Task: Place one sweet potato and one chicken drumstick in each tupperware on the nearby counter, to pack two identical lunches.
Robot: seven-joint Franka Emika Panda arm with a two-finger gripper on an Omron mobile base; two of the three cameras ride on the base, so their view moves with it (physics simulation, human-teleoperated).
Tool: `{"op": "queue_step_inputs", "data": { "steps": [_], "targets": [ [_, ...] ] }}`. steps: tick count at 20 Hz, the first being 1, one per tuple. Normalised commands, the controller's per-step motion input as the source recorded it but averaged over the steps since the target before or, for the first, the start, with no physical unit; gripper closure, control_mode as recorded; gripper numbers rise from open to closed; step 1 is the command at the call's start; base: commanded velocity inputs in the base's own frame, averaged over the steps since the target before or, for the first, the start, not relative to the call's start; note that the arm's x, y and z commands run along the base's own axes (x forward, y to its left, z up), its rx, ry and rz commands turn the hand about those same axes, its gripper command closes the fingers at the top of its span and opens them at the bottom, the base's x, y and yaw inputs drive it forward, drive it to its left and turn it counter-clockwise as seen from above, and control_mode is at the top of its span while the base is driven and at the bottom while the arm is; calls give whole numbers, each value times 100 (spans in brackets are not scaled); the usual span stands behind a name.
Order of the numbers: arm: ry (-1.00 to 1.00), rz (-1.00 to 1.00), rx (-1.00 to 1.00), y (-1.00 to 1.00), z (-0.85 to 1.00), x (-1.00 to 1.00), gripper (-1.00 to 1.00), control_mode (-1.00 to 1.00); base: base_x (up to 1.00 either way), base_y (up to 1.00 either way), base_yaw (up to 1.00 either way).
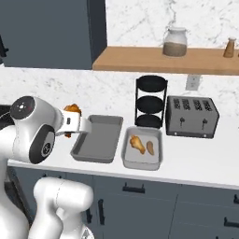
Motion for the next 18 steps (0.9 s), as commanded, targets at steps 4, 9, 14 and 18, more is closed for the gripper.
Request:
{"op": "queue_step_inputs", "data": {
  "steps": [4,9,14,18],
  "targets": [
    [0,0,0,0,0,0,100,100,50,79,-2],
    [17,0,-1,-13,-53,49,100,-100,0,0,0],
    [15,0,14,-94,-37,33,100,-100,0,0,0],
    [14,2,18,-78,-62,28,100,-100,0,0,0]
  ]
}}
